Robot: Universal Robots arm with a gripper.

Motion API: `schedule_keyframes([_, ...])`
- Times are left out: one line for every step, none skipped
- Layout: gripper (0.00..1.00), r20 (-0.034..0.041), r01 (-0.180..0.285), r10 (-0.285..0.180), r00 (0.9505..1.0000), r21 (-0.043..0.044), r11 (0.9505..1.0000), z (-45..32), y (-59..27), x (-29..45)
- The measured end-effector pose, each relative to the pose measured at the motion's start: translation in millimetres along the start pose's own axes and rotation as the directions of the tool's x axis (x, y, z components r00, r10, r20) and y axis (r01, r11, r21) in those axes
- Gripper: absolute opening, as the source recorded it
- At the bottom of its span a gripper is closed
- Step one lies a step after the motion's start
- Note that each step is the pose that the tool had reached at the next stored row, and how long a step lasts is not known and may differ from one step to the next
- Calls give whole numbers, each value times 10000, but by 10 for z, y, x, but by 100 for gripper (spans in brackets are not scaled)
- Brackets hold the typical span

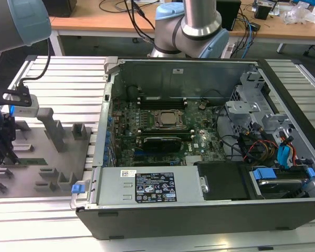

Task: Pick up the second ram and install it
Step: 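Pick up the second ram and move it above second insertion slot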

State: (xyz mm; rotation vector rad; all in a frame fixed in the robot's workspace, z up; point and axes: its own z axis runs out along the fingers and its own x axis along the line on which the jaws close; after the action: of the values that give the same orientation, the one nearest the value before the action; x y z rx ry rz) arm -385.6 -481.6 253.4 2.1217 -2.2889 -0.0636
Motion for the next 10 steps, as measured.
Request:
schedule_keyframes([13, 0, 0, 0, 10000, 0, 10000, -11, 1, 0])
schedule_keyframes([13, 0, 0, 0, 10000, 0, 10000, -28, 1, -1])
schedule_keyframes([13, 0, 0, 0, 10000, 0, 10000, -36, 1, -1])
schedule_keyframes([13, 0, 0, 0, 10000, 0, 10000, -48, 2, -1])
schedule_keyframes([13, 0, 0, 0, 10000, 0, 10000, -62, 3, -1])
schedule_keyframes([13, -1, 0, 0, 10000, 0, 10000, -78, 3, -1])
schedule_keyframes([13, 0, 0, 0, 10000, 0, 10000, -88, 4, -1])
schedule_keyframes([13, 0, 0, 0, 10000, 0, 10000, -104, 5, -2])
schedule_keyframes([13, 0, 0, 0, 10000, 0, 10000, -121, 5, -2])
schedule_keyframes([13, 0, 0, 0, 10000, 0, 10000, -139, 6, -2])
